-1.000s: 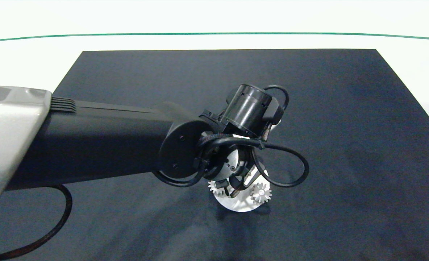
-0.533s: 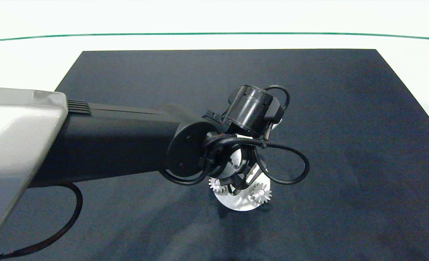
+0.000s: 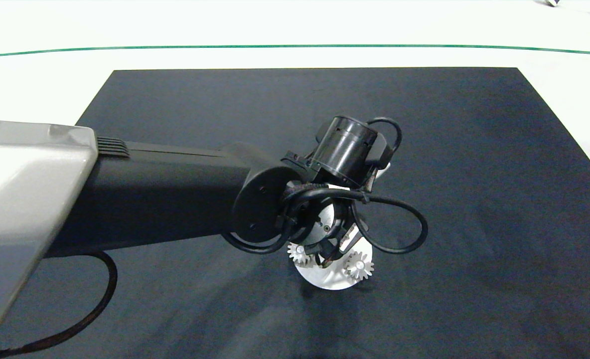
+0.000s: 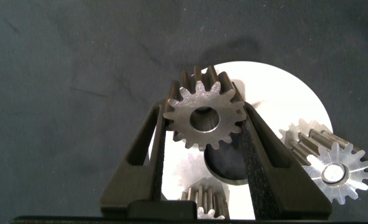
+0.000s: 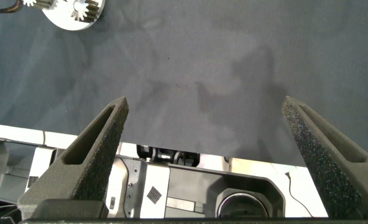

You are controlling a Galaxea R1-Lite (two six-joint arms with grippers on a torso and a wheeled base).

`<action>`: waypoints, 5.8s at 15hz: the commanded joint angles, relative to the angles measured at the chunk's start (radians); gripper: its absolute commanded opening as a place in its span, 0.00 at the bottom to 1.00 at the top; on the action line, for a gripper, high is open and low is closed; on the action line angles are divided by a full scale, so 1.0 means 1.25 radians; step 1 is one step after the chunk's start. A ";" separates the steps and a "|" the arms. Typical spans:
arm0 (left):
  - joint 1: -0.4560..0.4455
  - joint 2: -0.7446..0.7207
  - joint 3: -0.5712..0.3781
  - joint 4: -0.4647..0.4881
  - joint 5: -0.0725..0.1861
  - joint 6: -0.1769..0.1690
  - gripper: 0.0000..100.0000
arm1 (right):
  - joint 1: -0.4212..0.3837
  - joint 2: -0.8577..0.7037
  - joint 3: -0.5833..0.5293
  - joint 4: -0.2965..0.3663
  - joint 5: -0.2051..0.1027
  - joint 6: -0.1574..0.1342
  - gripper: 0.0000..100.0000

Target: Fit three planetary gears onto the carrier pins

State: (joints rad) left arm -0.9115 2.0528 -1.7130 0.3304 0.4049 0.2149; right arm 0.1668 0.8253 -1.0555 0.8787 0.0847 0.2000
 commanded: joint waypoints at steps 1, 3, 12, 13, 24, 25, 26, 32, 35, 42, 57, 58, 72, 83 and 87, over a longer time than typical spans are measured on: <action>-0.001 0.002 -0.014 0.002 0.003 0.002 0.13 | 0.000 0.000 0.000 0.004 0.001 0.001 1.00; -0.003 0.003 -0.015 0.002 0.003 0.002 0.13 | 0.000 0.000 0.000 0.004 0.001 0.001 1.00; -0.008 0.018 -0.015 0.002 0.003 0.010 0.13 | 0.000 0.000 0.004 0.004 0.002 0.002 1.00; -0.008 0.018 -0.013 0.003 0.003 0.010 0.13 | 0.000 0.000 0.005 0.004 0.003 0.002 1.00; -0.005 0.012 -0.014 0.011 0.003 0.020 1.00 | 0.000 0.000 0.010 0.004 0.007 0.003 1.00; -0.006 0.012 -0.015 0.012 0.003 0.020 1.00 | 0.000 0.000 0.010 0.004 0.007 0.003 1.00; -0.006 0.012 -0.016 0.014 0.003 0.021 1.00 | 0.000 0.000 0.010 0.004 0.007 0.003 1.00; 0.022 -0.033 -0.030 0.068 0.003 0.033 1.00 | 0.000 0.000 0.010 0.004 0.007 0.003 1.00; 0.033 -0.068 -0.045 0.121 0.003 0.033 1.00 | 0.000 0.000 0.009 0.003 0.007 0.003 1.00; 0.015 -0.085 -0.046 0.139 0.003 0.022 1.00 | 0.000 -0.001 0.009 0.003 0.007 0.003 1.00; 0.024 -0.031 -0.105 0.138 0.003 0.038 1.00 | 0.000 -0.001 0.010 0.001 0.010 0.004 1.00; 0.024 -0.028 -0.108 0.138 0.003 0.039 1.00 | 0.000 -0.001 0.010 0.000 0.010 0.004 1.00; 0.033 -0.003 -0.139 0.139 0.003 0.059 1.00 | 0.000 -0.001 0.017 0.001 0.012 0.004 1.00; 0.047 0.008 -0.160 0.139 0.003 0.066 1.00 | 0.000 -0.001 0.019 0.000 0.012 0.004 1.00; 0.046 0.011 -0.164 0.139 0.003 0.067 1.00 | 0.000 -0.001 0.019 0.000 0.012 0.004 1.00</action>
State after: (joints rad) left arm -0.8534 2.0643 -1.9162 0.5017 0.4060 0.2972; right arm 0.1664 0.8230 -1.0323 0.8740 0.0989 0.2045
